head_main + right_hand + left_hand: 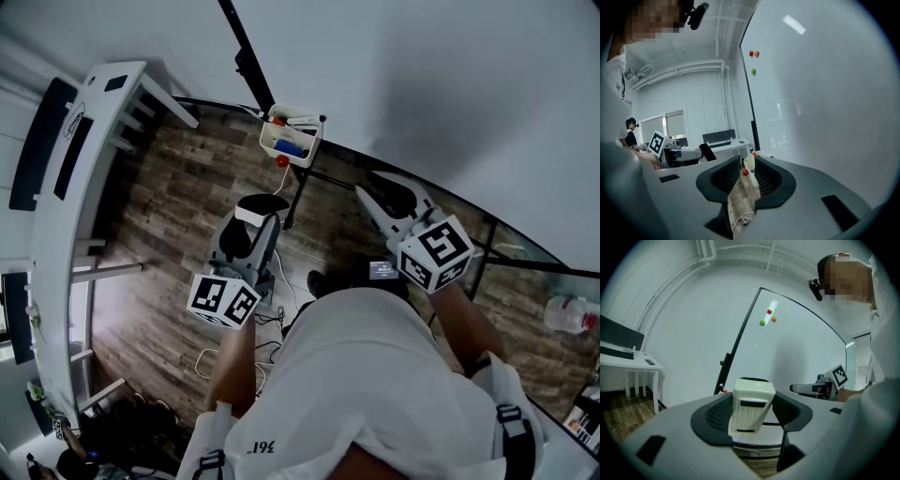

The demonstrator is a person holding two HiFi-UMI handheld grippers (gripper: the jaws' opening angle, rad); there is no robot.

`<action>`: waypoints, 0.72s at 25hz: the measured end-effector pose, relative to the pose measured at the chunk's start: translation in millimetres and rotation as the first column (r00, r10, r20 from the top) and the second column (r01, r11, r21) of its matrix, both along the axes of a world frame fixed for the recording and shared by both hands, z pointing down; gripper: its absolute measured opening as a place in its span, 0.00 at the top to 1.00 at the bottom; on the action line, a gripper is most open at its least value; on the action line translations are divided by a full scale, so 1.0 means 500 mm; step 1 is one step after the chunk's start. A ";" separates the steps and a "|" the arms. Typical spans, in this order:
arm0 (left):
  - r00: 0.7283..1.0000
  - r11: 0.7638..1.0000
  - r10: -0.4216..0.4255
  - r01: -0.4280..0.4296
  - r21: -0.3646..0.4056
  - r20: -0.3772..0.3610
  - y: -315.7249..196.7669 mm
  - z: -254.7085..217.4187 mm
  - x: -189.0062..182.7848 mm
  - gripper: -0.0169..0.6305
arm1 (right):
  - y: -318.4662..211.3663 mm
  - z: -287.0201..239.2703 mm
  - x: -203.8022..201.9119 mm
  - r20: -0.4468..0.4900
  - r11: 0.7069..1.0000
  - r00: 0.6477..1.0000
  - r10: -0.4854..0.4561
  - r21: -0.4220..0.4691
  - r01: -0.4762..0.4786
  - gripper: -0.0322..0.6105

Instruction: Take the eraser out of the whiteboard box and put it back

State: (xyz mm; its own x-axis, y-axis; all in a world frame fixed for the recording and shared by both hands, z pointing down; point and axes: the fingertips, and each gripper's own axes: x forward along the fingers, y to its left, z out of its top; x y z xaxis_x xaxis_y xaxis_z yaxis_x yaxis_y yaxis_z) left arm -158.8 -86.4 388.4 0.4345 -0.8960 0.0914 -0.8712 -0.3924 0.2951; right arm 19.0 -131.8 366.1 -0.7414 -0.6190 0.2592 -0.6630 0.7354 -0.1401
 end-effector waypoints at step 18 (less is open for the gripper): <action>0.998 0.997 0.061 -0.062 0.037 0.025 -0.141 -0.019 0.007 0.55 | -0.068 -0.023 -0.047 0.000 0.999 1.000 -0.013 0.029 0.013 0.79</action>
State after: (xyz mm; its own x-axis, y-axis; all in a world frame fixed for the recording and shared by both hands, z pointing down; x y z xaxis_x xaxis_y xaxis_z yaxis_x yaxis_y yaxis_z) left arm -155.5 -156.8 378.7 0.4872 -0.8706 0.0687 -0.8515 -0.4562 0.2586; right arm -4.3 -165.6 354.7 -0.7497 -0.6163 0.2410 -0.6530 0.7479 -0.1189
